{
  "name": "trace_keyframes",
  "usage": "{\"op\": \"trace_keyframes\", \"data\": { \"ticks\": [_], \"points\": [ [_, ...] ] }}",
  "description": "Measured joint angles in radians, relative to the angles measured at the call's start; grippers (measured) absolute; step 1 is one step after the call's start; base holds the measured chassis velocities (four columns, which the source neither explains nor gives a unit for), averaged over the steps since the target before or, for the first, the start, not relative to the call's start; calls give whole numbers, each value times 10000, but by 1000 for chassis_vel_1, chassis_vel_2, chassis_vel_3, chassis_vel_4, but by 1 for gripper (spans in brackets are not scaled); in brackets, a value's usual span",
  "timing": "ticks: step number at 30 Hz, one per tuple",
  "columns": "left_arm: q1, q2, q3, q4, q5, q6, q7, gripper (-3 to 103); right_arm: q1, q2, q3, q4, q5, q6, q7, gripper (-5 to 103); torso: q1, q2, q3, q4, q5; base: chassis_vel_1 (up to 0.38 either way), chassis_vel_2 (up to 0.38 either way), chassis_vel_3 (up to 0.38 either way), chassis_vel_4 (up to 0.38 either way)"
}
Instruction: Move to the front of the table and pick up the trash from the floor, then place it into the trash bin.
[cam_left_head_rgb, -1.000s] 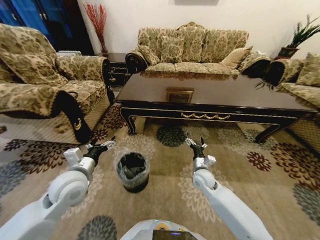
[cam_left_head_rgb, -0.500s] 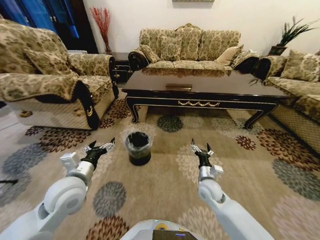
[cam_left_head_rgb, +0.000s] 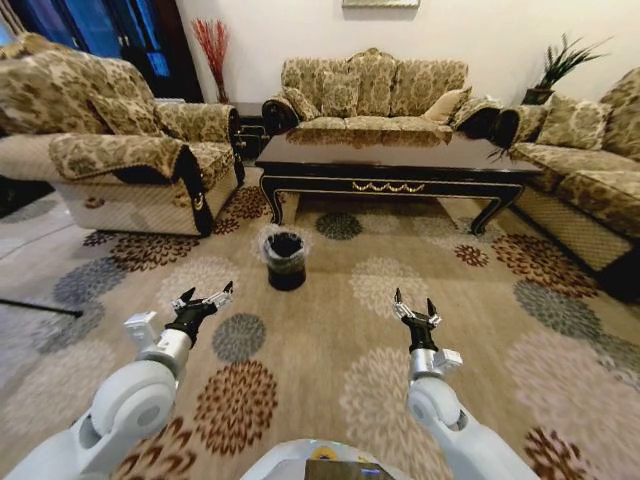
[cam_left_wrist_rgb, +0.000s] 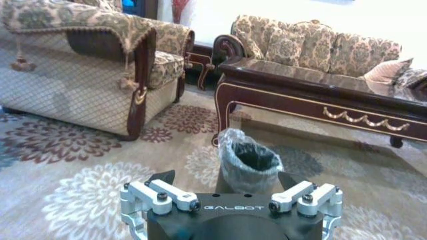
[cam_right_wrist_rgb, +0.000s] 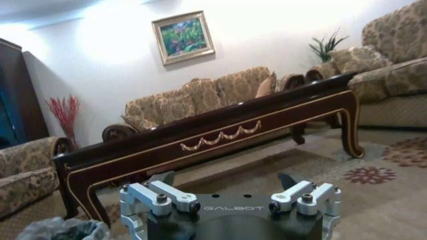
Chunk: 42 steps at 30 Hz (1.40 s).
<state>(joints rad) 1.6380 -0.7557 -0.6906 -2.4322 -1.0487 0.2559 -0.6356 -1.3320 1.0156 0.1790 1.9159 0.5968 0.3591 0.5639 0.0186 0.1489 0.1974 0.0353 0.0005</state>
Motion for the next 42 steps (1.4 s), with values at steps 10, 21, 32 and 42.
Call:
{"op": "trace_keyframes", "data": {
  "ticks": [10,21,32,42],
  "points": [
    [-66,-92,298,12,187,30,28,100,-400,53,482,29,-243,84,-40,100,1,0,1,-1,4,369,-355,-361,374],
    [-78,-88,313,29,188,36,35,100,-386,47,490,32,-249,79,-41,100,2,-1,2,0,-9,349,-350,-349,352],
    [-78,-84,313,33,188,37,35,100,-379,44,480,33,-245,73,-39,100,-5,2,-4,2,-2,295,-305,-316,295],
    [-85,-79,307,41,184,35,33,100,-364,43,475,31,-240,65,-36,100,9,-1,6,0,-3,-15,24,22,-9]
  ]
}}
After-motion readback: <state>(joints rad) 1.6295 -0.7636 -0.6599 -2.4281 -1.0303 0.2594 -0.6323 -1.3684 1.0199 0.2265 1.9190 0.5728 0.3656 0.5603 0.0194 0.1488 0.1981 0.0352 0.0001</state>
